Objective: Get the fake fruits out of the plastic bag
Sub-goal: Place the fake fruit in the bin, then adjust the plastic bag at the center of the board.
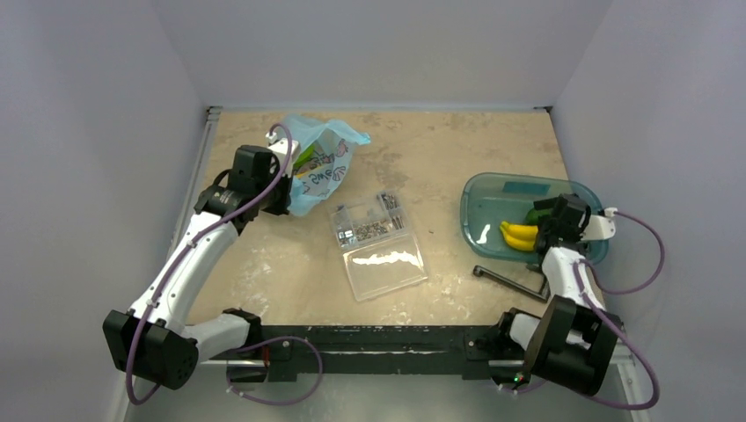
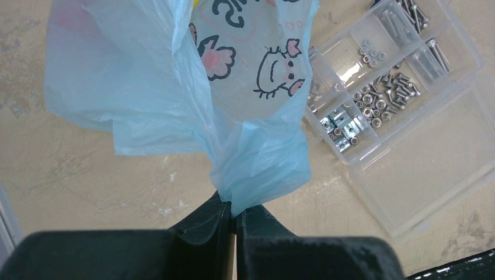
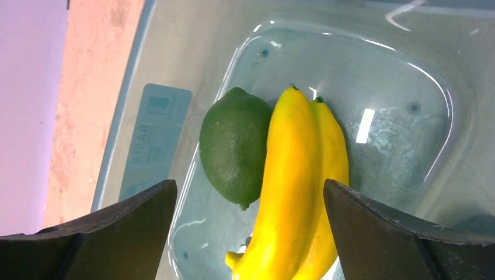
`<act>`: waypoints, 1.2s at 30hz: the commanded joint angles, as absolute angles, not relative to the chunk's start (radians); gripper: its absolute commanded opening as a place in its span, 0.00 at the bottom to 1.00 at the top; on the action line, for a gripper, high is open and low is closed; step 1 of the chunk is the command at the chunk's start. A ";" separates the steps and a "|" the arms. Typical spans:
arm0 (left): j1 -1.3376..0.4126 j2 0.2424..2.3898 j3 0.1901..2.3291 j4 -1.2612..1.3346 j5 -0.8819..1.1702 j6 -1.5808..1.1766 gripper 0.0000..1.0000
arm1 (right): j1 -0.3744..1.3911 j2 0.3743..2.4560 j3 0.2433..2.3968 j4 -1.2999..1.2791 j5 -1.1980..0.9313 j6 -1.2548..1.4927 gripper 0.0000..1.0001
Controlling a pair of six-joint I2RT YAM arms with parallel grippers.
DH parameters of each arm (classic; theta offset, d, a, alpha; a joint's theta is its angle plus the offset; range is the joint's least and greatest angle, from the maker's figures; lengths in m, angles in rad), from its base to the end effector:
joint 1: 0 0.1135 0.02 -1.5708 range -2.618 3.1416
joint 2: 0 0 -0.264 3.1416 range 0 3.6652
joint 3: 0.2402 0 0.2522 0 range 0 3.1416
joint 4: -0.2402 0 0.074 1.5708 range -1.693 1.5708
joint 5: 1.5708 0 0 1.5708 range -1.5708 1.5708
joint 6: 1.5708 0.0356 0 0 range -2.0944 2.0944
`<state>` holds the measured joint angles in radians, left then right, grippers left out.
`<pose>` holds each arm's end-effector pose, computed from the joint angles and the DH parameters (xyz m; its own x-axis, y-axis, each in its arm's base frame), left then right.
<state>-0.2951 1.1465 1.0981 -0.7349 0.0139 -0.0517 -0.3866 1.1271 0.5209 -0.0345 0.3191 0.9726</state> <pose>0.2262 -0.0693 0.3248 -0.6897 0.1557 -0.7071 0.2650 0.9631 -0.0464 0.2075 -0.0965 0.1972 0.1766 0.7753 -0.6064 0.7903 0.2556 0.5569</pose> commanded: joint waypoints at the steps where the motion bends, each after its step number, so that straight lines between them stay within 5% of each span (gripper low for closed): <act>1: -0.293 1.148 1.146 -0.736 0.003 -0.064 0.00 | -0.384 1.045 0.535 -0.045 0.288 0.882 0.99; 5: -0.293 1.137 1.132 -0.720 -0.029 -0.067 0.00 | -0.321 0.976 0.566 -0.006 0.241 0.786 0.99; 11: -0.292 1.157 1.136 -0.729 -0.044 -0.070 0.00 | 0.052 1.017 0.711 0.054 0.242 0.666 0.99; 20: -0.293 1.187 1.154 -0.747 -0.049 -0.064 0.00 | 0.481 1.253 0.730 0.478 0.007 0.686 0.98; 33: -0.293 1.247 1.170 -0.783 -0.091 -0.051 0.00 | 0.842 1.846 1.131 0.781 -0.043 0.831 0.38; 36: -0.293 1.247 1.164 -0.781 -0.089 -0.049 0.00 | 0.853 1.944 1.220 0.775 -0.004 0.848 0.36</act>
<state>-0.2951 1.2461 1.1278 -0.7822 -0.0715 -0.0509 0.8463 1.8648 1.1091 0.6907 -0.0311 0.8085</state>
